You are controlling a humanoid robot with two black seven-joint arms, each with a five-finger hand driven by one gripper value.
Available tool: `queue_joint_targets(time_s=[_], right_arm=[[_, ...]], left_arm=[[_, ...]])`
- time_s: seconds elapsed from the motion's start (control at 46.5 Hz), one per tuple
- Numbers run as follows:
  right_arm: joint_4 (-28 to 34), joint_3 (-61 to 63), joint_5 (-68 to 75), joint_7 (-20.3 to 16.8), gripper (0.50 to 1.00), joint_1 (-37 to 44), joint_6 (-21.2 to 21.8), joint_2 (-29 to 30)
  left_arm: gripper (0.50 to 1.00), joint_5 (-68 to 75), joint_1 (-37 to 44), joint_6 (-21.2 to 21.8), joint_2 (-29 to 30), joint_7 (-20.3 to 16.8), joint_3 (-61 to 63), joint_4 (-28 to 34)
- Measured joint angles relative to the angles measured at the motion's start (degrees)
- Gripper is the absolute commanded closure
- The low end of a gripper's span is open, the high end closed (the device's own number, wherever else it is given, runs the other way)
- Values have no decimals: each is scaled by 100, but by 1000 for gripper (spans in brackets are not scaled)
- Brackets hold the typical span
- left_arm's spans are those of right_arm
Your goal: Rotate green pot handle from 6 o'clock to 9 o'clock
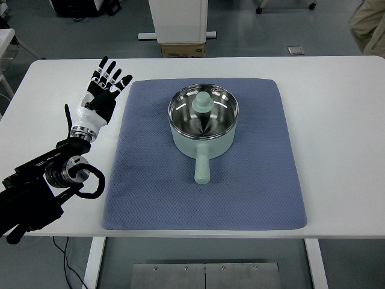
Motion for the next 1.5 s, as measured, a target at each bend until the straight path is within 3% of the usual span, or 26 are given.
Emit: queue_joint_targets(time_s=[0.709, 1.139, 1.504], right_arm=[[0, -1, 0, 0, 500, 1, 0, 0], [0, -1, 0, 0, 500, -2, 1, 0], [0, -2, 0, 0, 500, -1, 3, 0]], left_arm=[[500, -9, -1, -12, 113, 0, -53, 1], [500, 83, -58, -286, 642, 37, -62, -22], [500, 1210, -130, -335, 1096, 27, -169, -151]])
